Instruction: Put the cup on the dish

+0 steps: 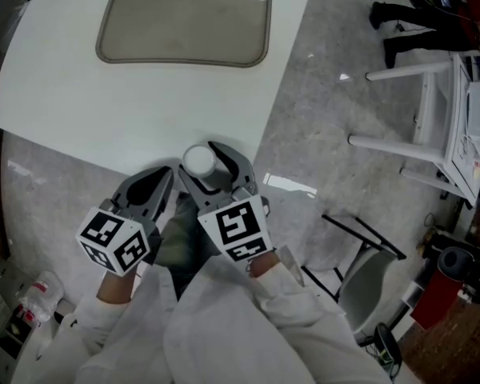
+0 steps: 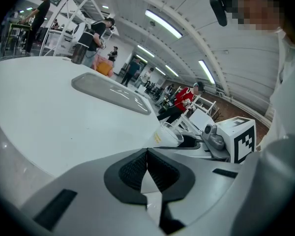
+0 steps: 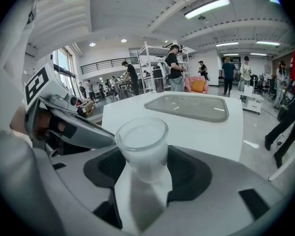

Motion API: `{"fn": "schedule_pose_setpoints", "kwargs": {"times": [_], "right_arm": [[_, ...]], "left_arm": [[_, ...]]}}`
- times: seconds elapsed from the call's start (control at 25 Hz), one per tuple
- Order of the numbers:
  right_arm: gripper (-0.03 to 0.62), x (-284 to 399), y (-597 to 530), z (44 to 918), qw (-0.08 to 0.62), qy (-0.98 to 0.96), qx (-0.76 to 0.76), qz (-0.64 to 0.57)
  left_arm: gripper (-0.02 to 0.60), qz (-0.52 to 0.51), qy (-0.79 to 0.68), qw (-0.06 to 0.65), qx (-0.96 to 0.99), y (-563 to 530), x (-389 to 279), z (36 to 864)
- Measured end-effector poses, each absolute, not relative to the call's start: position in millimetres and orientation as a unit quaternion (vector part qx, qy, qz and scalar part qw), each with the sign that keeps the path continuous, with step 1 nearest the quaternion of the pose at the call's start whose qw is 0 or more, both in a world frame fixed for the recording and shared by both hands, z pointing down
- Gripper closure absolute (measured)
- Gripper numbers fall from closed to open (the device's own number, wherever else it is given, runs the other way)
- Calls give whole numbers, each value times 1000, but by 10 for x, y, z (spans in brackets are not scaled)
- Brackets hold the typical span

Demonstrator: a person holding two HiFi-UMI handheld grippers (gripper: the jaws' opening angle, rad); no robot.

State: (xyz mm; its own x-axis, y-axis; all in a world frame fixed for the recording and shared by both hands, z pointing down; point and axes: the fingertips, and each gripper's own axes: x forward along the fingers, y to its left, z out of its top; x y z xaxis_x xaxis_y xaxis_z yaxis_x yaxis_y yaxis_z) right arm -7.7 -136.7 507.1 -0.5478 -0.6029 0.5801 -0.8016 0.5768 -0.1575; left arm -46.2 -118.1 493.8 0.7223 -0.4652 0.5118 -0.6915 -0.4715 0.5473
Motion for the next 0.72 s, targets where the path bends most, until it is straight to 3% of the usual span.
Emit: {"fn": "schedule_pose_setpoints", "kwargs": {"times": [0.72], "right_arm": [[332, -55, -1292, 4455, 212, -864, 425, 169]], "left_arm": [[572, 116, -364, 335, 861, -1225, -562, 4446]]}}
